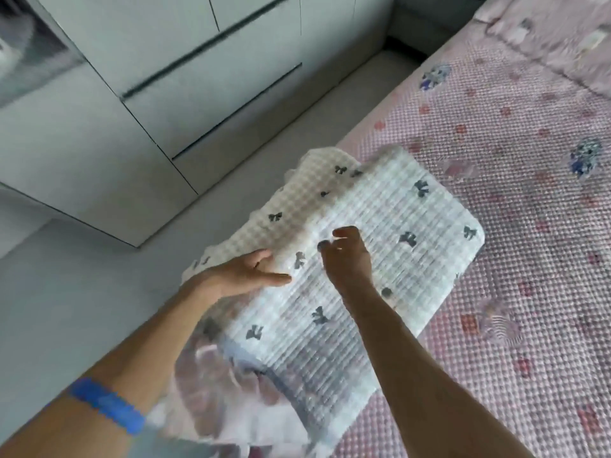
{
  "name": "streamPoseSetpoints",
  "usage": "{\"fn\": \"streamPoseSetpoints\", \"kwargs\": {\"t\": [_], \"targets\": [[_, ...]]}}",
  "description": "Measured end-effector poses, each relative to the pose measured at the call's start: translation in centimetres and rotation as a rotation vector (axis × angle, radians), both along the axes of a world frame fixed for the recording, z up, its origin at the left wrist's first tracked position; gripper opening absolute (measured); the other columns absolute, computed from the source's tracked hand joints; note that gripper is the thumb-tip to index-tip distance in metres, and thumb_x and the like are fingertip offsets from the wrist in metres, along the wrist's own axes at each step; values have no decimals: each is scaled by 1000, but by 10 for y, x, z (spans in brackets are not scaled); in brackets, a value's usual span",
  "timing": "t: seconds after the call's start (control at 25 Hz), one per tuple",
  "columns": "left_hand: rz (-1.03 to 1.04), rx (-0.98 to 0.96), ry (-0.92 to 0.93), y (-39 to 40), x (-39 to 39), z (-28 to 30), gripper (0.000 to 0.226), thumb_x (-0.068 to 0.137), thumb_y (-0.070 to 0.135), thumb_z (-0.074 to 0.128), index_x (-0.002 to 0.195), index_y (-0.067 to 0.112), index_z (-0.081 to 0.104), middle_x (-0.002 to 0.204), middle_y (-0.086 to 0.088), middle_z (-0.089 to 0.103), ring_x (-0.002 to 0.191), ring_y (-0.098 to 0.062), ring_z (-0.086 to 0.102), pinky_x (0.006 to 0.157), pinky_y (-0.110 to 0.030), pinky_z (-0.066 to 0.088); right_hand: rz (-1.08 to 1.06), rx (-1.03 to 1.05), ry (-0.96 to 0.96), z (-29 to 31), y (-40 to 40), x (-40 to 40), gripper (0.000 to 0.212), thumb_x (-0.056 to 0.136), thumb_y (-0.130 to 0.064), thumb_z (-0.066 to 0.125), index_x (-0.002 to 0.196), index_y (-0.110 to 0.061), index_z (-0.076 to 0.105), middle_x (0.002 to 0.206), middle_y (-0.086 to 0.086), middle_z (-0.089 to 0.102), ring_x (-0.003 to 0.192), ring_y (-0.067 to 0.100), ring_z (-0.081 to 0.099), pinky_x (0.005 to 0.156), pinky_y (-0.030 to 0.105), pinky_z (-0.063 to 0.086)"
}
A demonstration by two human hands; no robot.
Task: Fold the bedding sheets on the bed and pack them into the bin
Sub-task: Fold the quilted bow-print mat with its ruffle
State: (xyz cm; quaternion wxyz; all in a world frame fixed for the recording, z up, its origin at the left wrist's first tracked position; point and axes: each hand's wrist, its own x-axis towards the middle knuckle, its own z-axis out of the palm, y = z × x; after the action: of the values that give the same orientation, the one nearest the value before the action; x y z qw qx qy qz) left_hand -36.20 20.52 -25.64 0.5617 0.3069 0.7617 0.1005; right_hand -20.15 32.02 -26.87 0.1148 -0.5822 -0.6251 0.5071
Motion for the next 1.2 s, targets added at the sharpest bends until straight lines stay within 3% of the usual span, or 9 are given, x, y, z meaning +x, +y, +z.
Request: {"fn": "streamPoseSetpoints", "kwargs": {"t": [0.16,0.28,0.52,0.76,0.92,1.0,1.08,1.12,1.2], "targets": [[-363,-123,242,1,-8,-92,98,79,56,71,154,40,8,158,-6,18,135,-29,38,100,-36,46,490,54,-404,-96,-34,40,79,82,-59,48,150,-23,30,158,4,24,147,37,18,117,51,20],[-472,-100,443,3,9,-131,107,74,51,76,152,44,4,151,-14,19,130,-36,37,96,-41,48,637,67,-551,-135,-54,69,93,81,-84,30,155,-38,-2,163,-4,-19,148,30,-19,118,63,9],[-467,-120,448,0,10,-147,117,72,47,80,148,51,-9,159,-19,-8,142,-46,14,107,-57,38,758,-23,-581,-93,-34,46,92,94,-61,45,154,-27,-17,143,-6,-35,125,12,-30,108,41,-13],[-507,-116,454,14,2,-157,123,71,49,81,147,50,-16,158,-22,-16,142,-45,15,107,-50,40,774,-48,-680,-109,-29,32,96,91,-69,41,152,-27,-21,149,6,-39,129,26,-36,83,49,-31],[-580,-66,396,19,-14,-158,120,70,53,80,149,47,-10,158,-19,-5,139,-41,24,105,-45,42,735,-110,-759,-120,-27,17,104,81,-81,27,144,-21,-28,145,8,-41,128,30,-37,85,52,-27],[-627,-55,315,23,-25,-158,119,70,50,81,149,48,-8,157,-15,0,136,-38,28,103,-43,46,671,-135,-774,-121,-24,8,102,88,-72,40,149,-15,-19,151,8,-34,136,31,-32,97,51,-27],[-724,-59,235,32,-41,-158,116,72,45,80,149,49,-8,158,-12,-1,137,-40,29,104,-45,45,442,-124,-711,-131,-28,-11,81,89,-53,60,153,-21,22,163,12,-3,149,37,1,120,55,4],[-770,-65,190,35,-49,-159,114,75,41,78,149,49,-7,157,-13,-1,137,-41,30,104,-47,45,303,-122,-697,-132,-34,-26,69,87,-47,65,143,-22,34,160,10,7,143,36,17,113,51,25],[-845,-42,122,40,-64,-161,103,84,26,72,150,47,-4,153,-19,10,129,-40,42,95,-46,51,77,-161,-744,-131,-53,-58,77,86,-41,62,147,-20,21,161,7,-2,141,39,16,106,54,33]]}}
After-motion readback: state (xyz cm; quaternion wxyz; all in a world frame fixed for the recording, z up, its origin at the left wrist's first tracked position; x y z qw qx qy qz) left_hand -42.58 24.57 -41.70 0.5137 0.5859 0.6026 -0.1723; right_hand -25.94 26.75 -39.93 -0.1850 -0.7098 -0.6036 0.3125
